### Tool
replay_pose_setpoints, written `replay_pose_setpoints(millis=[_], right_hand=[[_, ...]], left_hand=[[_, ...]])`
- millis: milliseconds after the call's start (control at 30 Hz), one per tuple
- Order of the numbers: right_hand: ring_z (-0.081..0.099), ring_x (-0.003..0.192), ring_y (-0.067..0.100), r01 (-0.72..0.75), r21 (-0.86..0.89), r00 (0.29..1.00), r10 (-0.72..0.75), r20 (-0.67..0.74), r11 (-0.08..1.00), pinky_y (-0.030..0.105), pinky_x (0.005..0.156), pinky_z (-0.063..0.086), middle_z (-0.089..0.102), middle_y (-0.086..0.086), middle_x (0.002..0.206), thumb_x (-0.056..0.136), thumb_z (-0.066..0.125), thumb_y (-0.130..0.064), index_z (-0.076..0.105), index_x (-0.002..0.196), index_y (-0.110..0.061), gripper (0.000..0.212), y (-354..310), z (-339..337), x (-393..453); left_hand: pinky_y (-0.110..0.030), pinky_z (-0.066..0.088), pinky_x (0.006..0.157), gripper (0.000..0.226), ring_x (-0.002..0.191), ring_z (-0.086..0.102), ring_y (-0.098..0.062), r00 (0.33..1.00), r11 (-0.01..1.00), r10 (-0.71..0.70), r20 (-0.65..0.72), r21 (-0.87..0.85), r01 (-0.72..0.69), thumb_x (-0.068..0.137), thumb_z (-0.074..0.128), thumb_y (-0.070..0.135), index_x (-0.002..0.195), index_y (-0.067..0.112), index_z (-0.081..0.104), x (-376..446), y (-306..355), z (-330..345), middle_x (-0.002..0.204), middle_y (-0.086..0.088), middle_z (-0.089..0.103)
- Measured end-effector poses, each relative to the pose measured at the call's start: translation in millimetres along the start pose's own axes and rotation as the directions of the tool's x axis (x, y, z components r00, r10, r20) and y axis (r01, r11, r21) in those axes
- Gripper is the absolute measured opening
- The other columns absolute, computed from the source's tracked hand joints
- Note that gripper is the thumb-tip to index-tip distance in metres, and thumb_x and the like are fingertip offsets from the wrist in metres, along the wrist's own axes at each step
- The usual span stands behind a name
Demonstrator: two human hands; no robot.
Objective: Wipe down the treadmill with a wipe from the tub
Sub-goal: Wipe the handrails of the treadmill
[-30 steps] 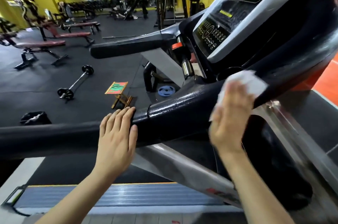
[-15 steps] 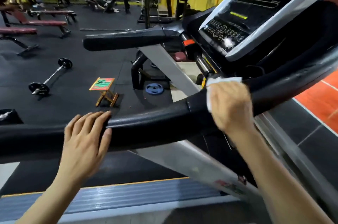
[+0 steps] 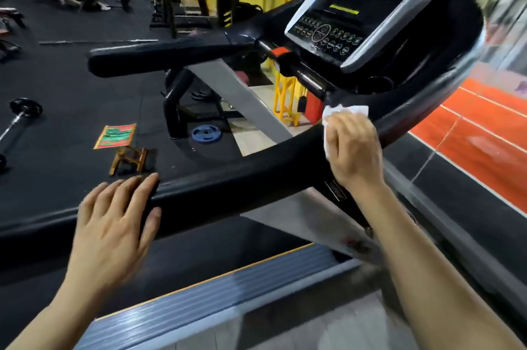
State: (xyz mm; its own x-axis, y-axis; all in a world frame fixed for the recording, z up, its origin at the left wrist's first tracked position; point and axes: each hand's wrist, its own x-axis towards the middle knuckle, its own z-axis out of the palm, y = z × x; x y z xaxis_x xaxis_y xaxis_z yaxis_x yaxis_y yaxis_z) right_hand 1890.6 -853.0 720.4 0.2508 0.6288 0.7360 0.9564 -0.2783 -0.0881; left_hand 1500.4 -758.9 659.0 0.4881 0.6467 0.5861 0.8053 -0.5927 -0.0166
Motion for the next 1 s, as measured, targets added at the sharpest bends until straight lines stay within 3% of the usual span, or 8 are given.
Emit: replay_pose_setpoints(millis=[100,267,400,500,667,767,867,1000], right_hand=[[0.061,0.097,0.036,-0.070,0.059,0.996,0.073,-0.042,0.996,0.047,0.098,0.044,0.067,0.013,0.099,0.104,0.043,-0.016,0.069,0.100,-0.005,0.029,-60,15,-17],[0.059,0.106,0.034,0.205,0.371,0.967,-0.246,0.066,0.906,0.043,0.103,0.042,0.067,0.013,0.113,0.102,0.044,-0.016,0.067,0.114,-0.002,0.030,-203,38,-53],[0.062,0.101,0.029,0.442,0.309,0.849,-0.504,0.160,0.842,0.043,0.092,0.044,0.066,0.005,0.106,0.090,0.052,-0.017,0.066,0.113,-0.012,0.027,-173,31,-34],[0.054,0.069,0.028,0.338,0.210,0.936,-0.351,0.026,0.918,0.041,0.073,0.039,0.048,-0.003,0.074,0.093,0.054,-0.009,0.058,0.077,-0.023,0.021,-94,23,-14],[0.063,0.099,0.032,0.030,0.080,0.997,-0.036,0.068,0.996,0.043,0.104,0.043,0.066,0.009,0.095,0.102,0.038,-0.014,0.065,0.093,-0.010,0.029,-81,21,-19],[0.063,0.092,0.038,0.204,0.168,0.968,-0.224,0.111,0.965,0.049,0.089,0.049,0.065,0.018,0.097,0.096,0.041,-0.010,0.065,0.099,-0.005,0.025,-177,37,-45],[0.055,0.124,0.040,0.309,0.366,0.918,-0.376,0.127,0.878,0.050,0.111,0.037,0.061,0.023,0.131,0.101,0.039,-0.014,0.061,0.128,0.003,0.039,-273,48,-74],[0.059,0.111,0.028,0.391,0.402,0.870,-0.475,0.133,0.828,0.039,0.102,0.043,0.065,0.009,0.118,0.103,0.040,-0.015,0.062,0.126,-0.008,0.032,-268,41,-57]], left_hand=[[-0.053,0.033,0.107,0.055,0.121,0.056,-0.040,1.000,1.000,-0.010,0.017,0.004,0.010,0.100,0.040,0.039,0.143,0.007,0.053,3,6,2,0.137,-0.013,0.060],[-0.053,0.032,0.108,0.052,0.122,0.056,-0.038,1.000,1.000,-0.021,0.003,-0.011,0.021,0.101,0.041,0.038,0.142,0.007,0.054,2,7,5,0.136,-0.012,0.061],[-0.050,0.033,0.109,0.054,0.126,0.055,-0.035,0.999,1.000,-0.005,0.043,-0.026,0.006,0.101,0.041,0.040,0.144,0.010,0.053,2,2,1,0.138,-0.009,0.060],[-0.049,0.033,0.112,0.056,0.132,0.052,-0.033,0.995,0.999,0.024,0.099,-0.032,-0.021,0.101,0.039,0.042,0.149,0.014,0.048,1,-5,-4,0.144,-0.006,0.056],[-0.049,0.030,0.119,0.060,0.138,0.048,-0.033,0.990,1.000,-0.013,0.142,-0.013,0.015,0.099,0.041,0.046,0.149,0.013,0.048,-7,-25,-13,0.147,-0.008,0.053],[-0.050,0.027,0.119,0.063,0.134,0.051,-0.034,0.988,0.992,-0.108,0.111,0.083,0.099,0.097,0.042,0.052,0.147,0.015,0.050,-22,-47,-19,0.142,-0.010,0.056],[-0.054,0.028,0.117,0.066,0.132,0.051,-0.037,0.980,0.978,-0.186,0.070,0.110,0.177,0.094,0.045,0.054,0.144,0.012,0.052,-35,-70,-26,0.142,-0.012,0.054],[-0.056,0.022,0.120,0.064,0.142,0.043,-0.037,0.962,0.958,-0.260,0.082,0.148,0.247,0.095,0.041,0.054,0.149,0.021,0.049,-55,-102,-39,0.147,-0.012,0.052]])
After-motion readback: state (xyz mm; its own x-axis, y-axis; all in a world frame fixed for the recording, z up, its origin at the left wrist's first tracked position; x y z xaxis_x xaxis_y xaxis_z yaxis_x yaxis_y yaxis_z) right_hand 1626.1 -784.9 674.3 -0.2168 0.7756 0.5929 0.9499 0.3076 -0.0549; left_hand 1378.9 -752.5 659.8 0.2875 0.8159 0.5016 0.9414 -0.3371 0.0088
